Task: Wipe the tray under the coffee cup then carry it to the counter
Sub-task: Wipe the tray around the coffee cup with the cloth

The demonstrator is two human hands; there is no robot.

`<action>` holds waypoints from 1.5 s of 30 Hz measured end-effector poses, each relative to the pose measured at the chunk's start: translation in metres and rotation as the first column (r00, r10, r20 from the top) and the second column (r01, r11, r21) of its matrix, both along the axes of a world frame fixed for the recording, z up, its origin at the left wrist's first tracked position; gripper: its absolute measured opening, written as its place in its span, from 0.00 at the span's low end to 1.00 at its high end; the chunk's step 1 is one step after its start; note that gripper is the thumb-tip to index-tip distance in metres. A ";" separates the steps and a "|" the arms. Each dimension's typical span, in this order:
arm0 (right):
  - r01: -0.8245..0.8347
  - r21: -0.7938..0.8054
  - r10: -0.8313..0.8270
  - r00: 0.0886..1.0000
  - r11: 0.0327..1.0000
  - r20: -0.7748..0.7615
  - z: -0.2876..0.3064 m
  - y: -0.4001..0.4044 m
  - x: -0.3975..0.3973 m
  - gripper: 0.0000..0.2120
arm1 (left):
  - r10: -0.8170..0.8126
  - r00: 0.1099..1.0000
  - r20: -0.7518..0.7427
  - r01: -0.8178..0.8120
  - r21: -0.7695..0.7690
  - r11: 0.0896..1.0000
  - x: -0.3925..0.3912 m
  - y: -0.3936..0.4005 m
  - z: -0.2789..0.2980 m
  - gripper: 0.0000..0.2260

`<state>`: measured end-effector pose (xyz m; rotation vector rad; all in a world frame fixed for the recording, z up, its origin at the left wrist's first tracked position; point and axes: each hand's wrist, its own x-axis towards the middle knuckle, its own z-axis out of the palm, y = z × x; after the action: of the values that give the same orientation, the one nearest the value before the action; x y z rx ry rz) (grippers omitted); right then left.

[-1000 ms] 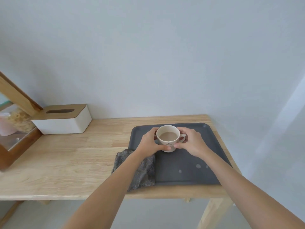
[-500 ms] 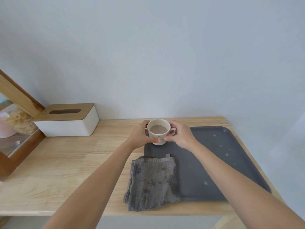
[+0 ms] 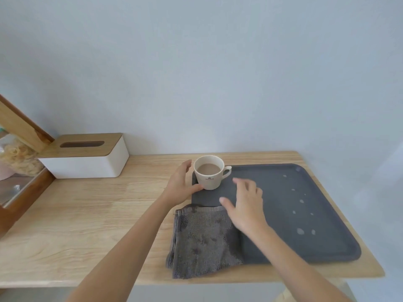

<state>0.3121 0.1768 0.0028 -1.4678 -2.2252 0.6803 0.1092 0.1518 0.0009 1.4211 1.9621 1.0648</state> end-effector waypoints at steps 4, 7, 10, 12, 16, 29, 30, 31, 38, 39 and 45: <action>0.001 0.120 -0.039 0.949 0.993 0.313 -0.011 -0.031 0.008 0.25 | 0.108 0.994 -0.011 -0.107 0.074 0.992 0.004 -0.026 -0.008 0.31; -0.054 0.055 0.037 0.961 0.997 0.274 -0.001 -0.029 0.010 0.14 | 0.135 0.991 0.007 -0.135 0.110 0.985 0.012 -0.039 -0.008 0.26; -0.066 -0.087 0.071 0.996 0.994 0.055 0.007 -0.021 0.027 0.08 | 0.142 0.990 0.005 -0.141 0.141 0.980 0.028 -0.048 -0.006 0.21; -0.025 -0.067 0.026 1.000 0.997 0.014 0.014 -0.010 0.047 0.07 | 0.129 0.992 -0.018 -0.124 0.161 0.979 0.043 -0.053 -0.005 0.18; 0.059 0.233 -0.116 0.964 0.971 0.241 0.019 0.001 0.071 0.22 | 0.057 0.993 -0.100 -0.048 0.090 0.995 0.078 -0.059 -0.014 0.19; -0.149 -0.014 0.140 0.887 0.989 0.439 -0.034 0.016 0.108 0.34 | -0.029 0.740 -0.672 -0.193 -0.254 0.948 0.111 -0.055 -0.048 0.36; -0.111 0.000 0.099 0.888 0.994 0.450 -0.034 0.023 0.121 0.34 | -0.037 0.732 -0.681 -0.194 -0.260 0.946 0.111 -0.055 -0.048 0.37; -0.080 0.013 0.065 0.885 0.997 0.460 -0.035 0.030 0.131 0.34 | -0.047 0.729 -0.683 -0.190 -0.268 0.944 0.111 -0.054 -0.048 0.37; 0.042 0.058 -0.065 0.874 0.997 0.481 -0.037 0.081 0.128 0.36 | -0.105 0.727 -0.678 -0.140 -0.295 0.945 0.109 -0.054 -0.049 0.35; 0.054 0.059 -0.076 0.874 0.997 0.479 -0.038 0.094 0.122 0.36 | -0.107 0.726 -0.679 -0.139 -0.298 0.944 0.109 -0.053 -0.049 0.35; 0.092 0.038 -0.099 0.887 0.995 0.451 -0.038 0.145 0.085 0.37 | -0.126 0.710 -0.693 -0.150 -0.323 0.934 0.110 -0.053 -0.047 0.35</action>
<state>0.3975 0.3219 -0.0354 -1.8693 -2.4569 0.3049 0.2193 0.0988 -0.0464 1.7513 2.5099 0.0826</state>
